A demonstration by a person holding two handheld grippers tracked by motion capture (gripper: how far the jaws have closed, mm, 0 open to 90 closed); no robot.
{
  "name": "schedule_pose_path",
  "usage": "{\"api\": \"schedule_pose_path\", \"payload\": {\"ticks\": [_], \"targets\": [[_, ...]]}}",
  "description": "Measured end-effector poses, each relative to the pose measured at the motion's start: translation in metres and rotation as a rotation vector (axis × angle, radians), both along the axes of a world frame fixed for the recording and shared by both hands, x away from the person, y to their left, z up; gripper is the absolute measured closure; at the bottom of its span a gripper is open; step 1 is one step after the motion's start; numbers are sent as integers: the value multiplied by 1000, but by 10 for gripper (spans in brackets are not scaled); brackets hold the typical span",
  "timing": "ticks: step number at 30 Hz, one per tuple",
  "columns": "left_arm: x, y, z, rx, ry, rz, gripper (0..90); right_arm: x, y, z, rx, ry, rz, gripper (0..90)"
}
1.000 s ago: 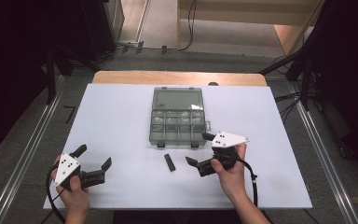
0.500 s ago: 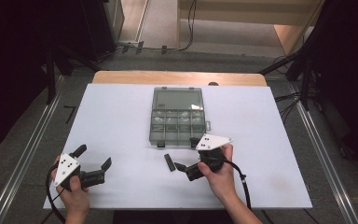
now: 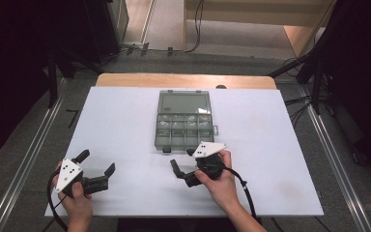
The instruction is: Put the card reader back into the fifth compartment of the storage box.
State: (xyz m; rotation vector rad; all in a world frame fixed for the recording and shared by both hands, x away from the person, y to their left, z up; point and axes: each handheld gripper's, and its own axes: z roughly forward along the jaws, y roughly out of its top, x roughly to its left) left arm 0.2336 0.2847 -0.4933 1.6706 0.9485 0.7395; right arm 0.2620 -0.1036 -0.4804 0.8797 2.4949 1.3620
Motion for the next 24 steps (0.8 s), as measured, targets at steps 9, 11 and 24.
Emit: {"api": "schedule_pose_path", "payload": {"ticks": [9, 11, 24], "targets": [[0, 0, 0, -2, 1, 2, 0, 4, 10, -10, -40, 48, -22, 322], [0, 0, 0, -1, 0, 1, 0, 6, 13, -13, -44, 67, -20, 391], [0, 1, 0, -2, 2, 2, 0, 11, 21, -23, -106, 134, -32, 529]]}}
